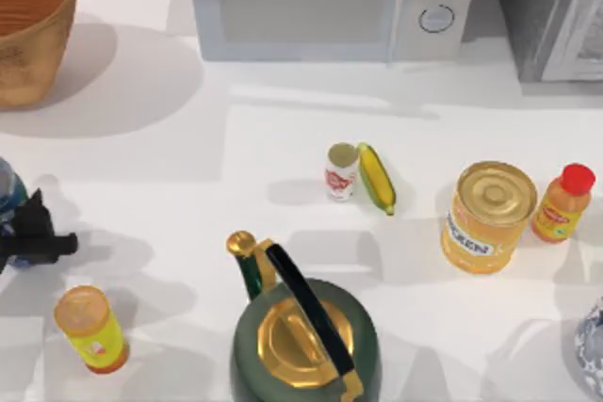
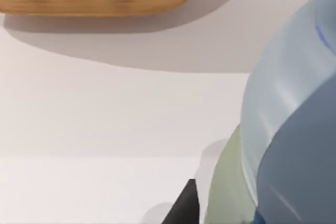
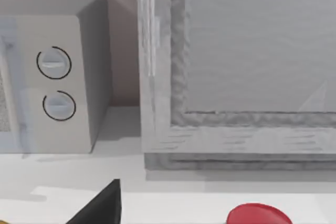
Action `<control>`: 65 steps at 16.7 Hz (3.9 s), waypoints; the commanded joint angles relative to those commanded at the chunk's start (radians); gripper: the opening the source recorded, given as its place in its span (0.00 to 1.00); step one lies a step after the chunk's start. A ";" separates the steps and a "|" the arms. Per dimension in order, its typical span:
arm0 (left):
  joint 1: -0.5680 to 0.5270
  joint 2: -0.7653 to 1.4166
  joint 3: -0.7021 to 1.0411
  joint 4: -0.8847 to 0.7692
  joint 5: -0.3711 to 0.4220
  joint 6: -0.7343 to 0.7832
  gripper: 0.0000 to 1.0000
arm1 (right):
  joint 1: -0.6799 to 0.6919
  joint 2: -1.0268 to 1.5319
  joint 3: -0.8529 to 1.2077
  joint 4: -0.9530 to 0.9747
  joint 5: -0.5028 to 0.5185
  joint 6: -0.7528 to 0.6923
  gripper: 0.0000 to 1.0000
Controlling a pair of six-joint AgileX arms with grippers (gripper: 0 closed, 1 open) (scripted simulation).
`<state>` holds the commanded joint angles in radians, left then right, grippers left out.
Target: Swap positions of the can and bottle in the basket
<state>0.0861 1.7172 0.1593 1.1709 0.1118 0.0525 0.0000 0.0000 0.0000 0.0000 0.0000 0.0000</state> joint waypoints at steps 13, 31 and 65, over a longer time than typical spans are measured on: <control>0.000 0.000 -0.001 0.000 0.000 0.001 0.00 | 0.000 0.000 0.000 0.000 0.000 0.000 1.00; 0.033 -0.034 1.118 -1.075 0.149 0.038 0.00 | 0.000 0.000 0.000 0.000 0.000 0.000 1.00; 0.144 0.179 1.332 -1.099 0.146 0.048 0.75 | 0.000 0.000 0.000 0.000 0.000 0.000 1.00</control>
<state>0.2297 1.8958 1.4908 0.0723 0.2578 0.1001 0.0000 0.0000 0.0000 0.0000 0.0000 0.0000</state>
